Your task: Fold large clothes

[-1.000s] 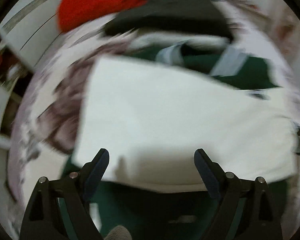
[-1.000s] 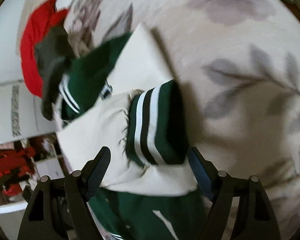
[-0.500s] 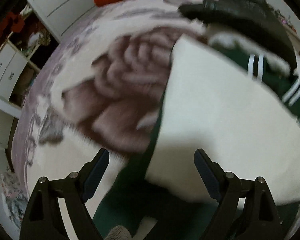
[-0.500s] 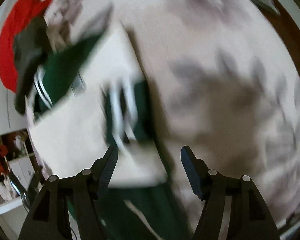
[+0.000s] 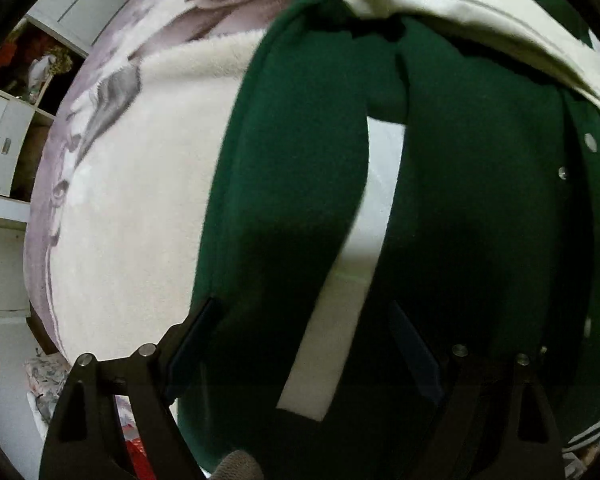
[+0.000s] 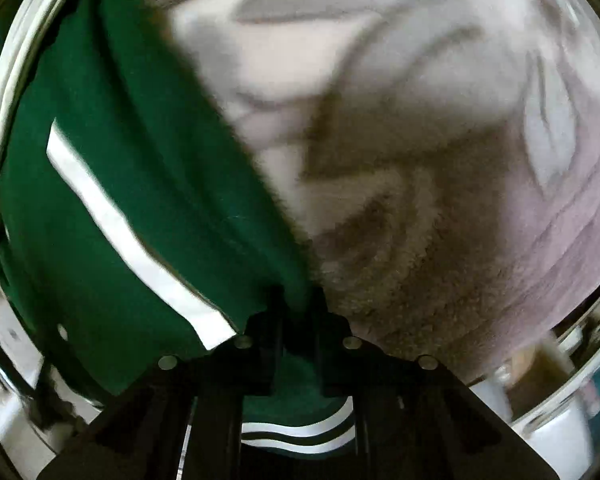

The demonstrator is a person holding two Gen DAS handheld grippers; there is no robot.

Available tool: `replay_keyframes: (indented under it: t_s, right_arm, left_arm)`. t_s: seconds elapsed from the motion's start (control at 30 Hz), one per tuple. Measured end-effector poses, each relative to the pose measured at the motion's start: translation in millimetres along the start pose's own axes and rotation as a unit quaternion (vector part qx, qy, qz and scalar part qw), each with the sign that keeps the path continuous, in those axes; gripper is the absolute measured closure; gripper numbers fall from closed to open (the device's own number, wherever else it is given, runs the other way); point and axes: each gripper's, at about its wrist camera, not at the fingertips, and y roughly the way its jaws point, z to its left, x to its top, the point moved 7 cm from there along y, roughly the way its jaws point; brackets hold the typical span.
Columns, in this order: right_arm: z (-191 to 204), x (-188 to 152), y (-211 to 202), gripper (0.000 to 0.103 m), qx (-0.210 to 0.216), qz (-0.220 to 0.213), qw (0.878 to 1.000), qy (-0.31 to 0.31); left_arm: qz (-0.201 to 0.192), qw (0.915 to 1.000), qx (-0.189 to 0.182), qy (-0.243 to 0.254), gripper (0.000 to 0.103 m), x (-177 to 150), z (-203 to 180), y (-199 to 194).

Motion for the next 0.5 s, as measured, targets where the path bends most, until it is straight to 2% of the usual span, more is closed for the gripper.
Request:
replay_keyframes:
  t_s: [0.07,0.1,0.13,0.23,0.37,0.43,0.5]
  right_arm:
    - [16.1,-2.7,-8.2,0.072,0.011,0.019,1.0,-0.018]
    - [23.4,-5.4,-18.1,0.057,0.032,0.026,0.999,-0.026]
    - [26.1,-5.9,-29.7,0.054,0.048,0.022,0.998,-0.03]
    - [23.0,-4.2,-71.0,0.053,0.075,-0.005,0.997,-0.033]
    - [9.7,9.1,-105.9,0.053,0.076,-0.023,0.995,-0.055]
    - [6.0,19.7,-109.3,0.049,0.073,-0.016,0.995,-0.073]
    - [-1.4,26.2,-94.2,0.047,0.083,0.006,0.992,-0.089]
  left_arm:
    - [-0.011,0.9998,-0.006,-0.016,0.016,-2.6,3.1,-13.0]
    - [-0.018,0.9995,-0.007,-0.024,0.016,-4.0,3.6,-19.8]
    - [-0.024,0.9993,-0.003,-0.029,0.016,-5.9,3.7,-26.2]
    - [-0.042,0.9982,0.034,-0.025,0.016,-12.7,-3.6,-48.0]
    - [-0.065,0.9932,0.097,-0.003,0.016,-25.8,-28.5,-70.0]
    - [-0.054,0.9913,0.12,-0.008,0.016,-38.5,-47.1,-76.1]
    - [-0.04,0.9906,0.129,-0.019,0.016,-51.6,-63.4,-78.5]
